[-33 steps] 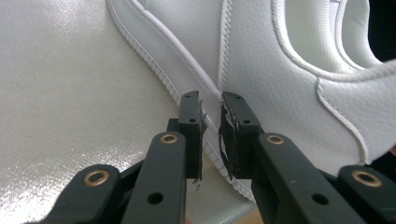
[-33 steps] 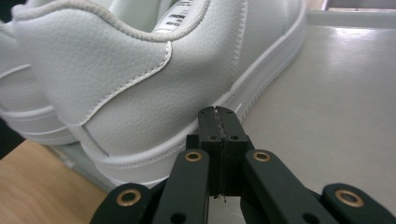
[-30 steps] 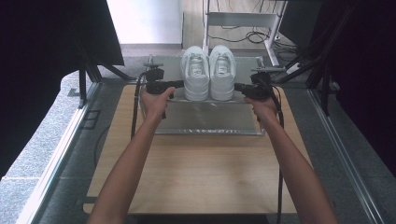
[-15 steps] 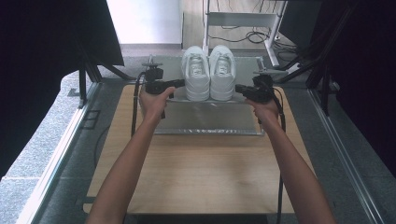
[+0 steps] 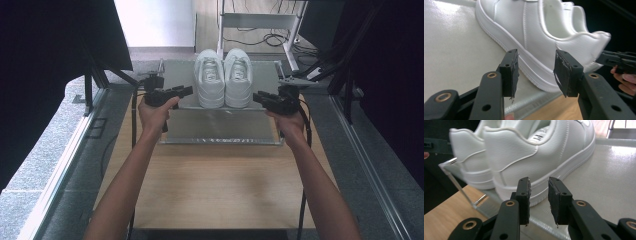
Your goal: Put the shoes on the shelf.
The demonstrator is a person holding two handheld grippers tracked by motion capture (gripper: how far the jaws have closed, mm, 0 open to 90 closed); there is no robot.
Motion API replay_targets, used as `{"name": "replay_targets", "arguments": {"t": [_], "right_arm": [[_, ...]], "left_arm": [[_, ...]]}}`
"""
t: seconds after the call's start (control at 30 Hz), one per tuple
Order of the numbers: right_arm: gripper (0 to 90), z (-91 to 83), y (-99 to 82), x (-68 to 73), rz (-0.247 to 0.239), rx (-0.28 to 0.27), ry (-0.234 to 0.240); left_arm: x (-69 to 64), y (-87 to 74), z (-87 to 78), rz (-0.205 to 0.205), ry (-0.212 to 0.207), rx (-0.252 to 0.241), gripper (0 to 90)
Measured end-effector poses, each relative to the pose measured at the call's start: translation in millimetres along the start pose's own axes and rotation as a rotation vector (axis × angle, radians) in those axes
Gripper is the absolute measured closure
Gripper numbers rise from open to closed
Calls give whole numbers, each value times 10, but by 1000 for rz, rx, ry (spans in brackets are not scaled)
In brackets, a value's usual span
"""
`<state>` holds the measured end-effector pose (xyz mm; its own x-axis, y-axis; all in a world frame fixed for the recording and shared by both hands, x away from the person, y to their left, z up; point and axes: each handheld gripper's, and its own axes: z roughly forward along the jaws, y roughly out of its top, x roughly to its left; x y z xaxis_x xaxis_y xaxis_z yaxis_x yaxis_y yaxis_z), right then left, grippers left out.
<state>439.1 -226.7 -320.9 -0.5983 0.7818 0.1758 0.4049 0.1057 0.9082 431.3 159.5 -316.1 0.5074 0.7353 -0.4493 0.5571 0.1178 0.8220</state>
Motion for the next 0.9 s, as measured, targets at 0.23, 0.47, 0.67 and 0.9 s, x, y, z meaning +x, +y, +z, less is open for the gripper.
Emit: {"name": "replay_targets", "arguments": {"t": [0.23,0.47,0.67,0.9], "right_arm": [[676,-211,-152,65,-19,-49,31],[647,-447,-459,132,-42,-82,36],[611,-575,-788,117,-16,-97,44],[587,-640,-1111,130,-12,-65,42]], "left_arm": [[-11,-253,-278,13,-42,-26,532],[-13,-560,-443,34,-54,-6,513],[15,-939,-574,43,-74,9,514],[53,-1234,-618,32,-68,36,495]]}}
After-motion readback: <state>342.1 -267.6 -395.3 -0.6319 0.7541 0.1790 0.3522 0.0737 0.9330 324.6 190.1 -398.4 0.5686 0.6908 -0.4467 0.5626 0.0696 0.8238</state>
